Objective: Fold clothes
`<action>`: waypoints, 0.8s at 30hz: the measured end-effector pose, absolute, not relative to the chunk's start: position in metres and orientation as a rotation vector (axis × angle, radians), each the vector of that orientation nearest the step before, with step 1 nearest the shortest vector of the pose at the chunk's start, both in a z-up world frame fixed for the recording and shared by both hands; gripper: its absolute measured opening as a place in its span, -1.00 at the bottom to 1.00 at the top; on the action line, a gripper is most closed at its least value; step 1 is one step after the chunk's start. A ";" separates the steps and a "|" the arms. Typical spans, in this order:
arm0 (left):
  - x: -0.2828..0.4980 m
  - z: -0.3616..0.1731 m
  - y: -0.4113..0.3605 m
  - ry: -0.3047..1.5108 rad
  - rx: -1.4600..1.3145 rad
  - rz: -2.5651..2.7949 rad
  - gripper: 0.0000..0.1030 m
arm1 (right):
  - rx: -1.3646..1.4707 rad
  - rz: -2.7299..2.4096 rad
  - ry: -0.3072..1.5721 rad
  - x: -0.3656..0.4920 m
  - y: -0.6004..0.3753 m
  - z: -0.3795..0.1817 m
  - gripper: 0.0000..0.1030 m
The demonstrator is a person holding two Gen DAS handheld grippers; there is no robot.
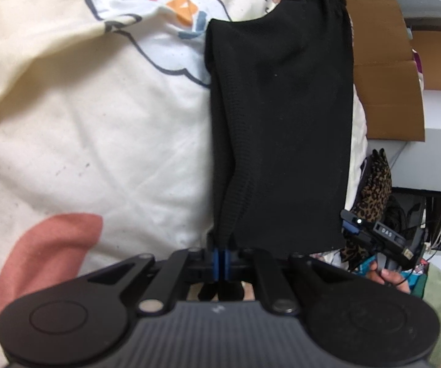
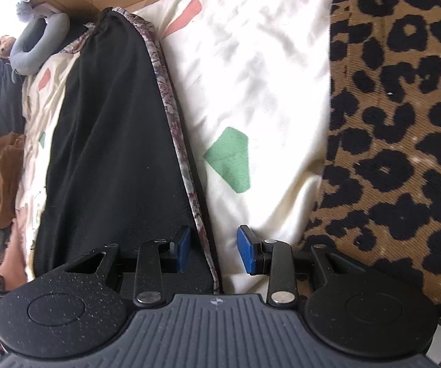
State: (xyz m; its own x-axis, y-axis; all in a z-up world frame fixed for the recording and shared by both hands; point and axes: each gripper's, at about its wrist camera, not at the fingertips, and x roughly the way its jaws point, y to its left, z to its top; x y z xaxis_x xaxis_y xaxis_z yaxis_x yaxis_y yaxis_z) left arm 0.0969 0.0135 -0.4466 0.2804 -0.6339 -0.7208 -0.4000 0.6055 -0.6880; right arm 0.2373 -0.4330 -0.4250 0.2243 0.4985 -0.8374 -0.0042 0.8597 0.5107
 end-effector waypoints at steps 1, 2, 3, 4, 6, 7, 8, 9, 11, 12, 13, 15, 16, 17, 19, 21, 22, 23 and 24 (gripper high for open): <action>0.098 -0.447 0.012 1.339 -0.973 -0.196 -0.93 | 0.458 0.378 1.316 0.238 -0.432 -0.425 -0.22; 0.099 -0.447 0.010 1.341 -0.965 -0.196 -0.93 | 0.466 0.392 1.323 0.239 -0.432 -0.426 -0.22; 0.099 -0.448 0.009 1.343 -0.962 -0.194 -0.93 | 0.472 0.401 1.331 0.239 -0.432 -0.427 -0.22; 0.099 -0.450 0.007 1.344 -0.963 -0.192 -0.93 | 0.477 0.410 1.339 0.239 -0.432 -0.427 -0.22; 0.099 -0.451 0.005 1.345 -0.967 -0.187 -0.93 | 0.487 0.426 1.367 0.239 -0.432 -0.432 -0.22; 0.099 -0.452 0.004 1.345 -0.968 -0.185 -0.93 | 0.499 0.430 1.383 0.239 -0.433 -0.435 -0.23; 0.099 -0.453 0.002 1.345 -0.969 -0.183 -0.93 | 0.513 0.433 1.398 0.239 -0.434 -0.438 -0.25; 0.099 -0.453 0.001 1.345 -0.971 -0.181 -0.93 | 0.534 0.437 1.409 0.239 -0.435 -0.441 -0.25; 0.098 -0.453 -0.001 1.344 -0.972 -0.180 -0.93 | 0.592 0.449 1.425 0.238 -0.439 -0.447 -0.25; 0.098 -0.453 -0.002 1.343 -0.973 -0.180 -0.93 | 0.622 0.454 1.429 0.237 -0.441 -0.450 -0.25; 0.098 -0.453 -0.004 1.342 -0.973 -0.179 -0.93 | 0.652 0.458 1.432 0.236 -0.443 -0.454 -0.25; 0.098 -0.453 -0.006 1.341 -0.972 -0.179 -0.93 | 0.708 0.469 1.426 0.235 -0.445 -0.461 -0.25; 0.098 -0.453 -0.007 1.342 -0.972 -0.179 -0.93 | 0.734 0.477 1.419 0.234 -0.446 -0.464 -0.25; 0.098 -0.454 -0.008 1.343 -0.972 -0.179 -0.93 | 0.755 0.480 1.413 0.234 -0.446 -0.467 -0.27; 0.098 -0.454 -0.011 1.346 -0.974 -0.180 -0.93 | 0.789 0.484 1.403 0.235 -0.445 -0.473 -0.36; 0.099 -0.454 -0.013 1.350 -0.975 -0.181 -0.93 | 0.808 0.491 1.403 0.237 -0.443 -0.477 -0.45; 0.099 -0.454 -0.014 1.351 -0.972 -0.186 -0.93 | 0.816 0.498 1.404 0.238 -0.442 -0.479 -0.47; 0.100 -0.454 -0.015 1.353 -0.969 -0.191 -0.93 | 0.824 0.505 1.406 0.239 -0.442 -0.481 -0.50; 0.100 -0.455 -0.016 1.355 -0.967 -0.194 -0.93 | 0.831 0.512 1.409 0.240 -0.442 -0.483 -0.53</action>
State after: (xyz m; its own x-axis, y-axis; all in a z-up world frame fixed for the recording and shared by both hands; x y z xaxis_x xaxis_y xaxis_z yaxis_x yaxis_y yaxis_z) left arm 0.1000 -0.0159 -0.4548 0.2626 -0.6307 -0.7303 -0.4004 0.6174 -0.6771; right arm 0.2395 -0.4422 -0.4831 0.1261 0.7510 -0.6481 0.1598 0.6294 0.7605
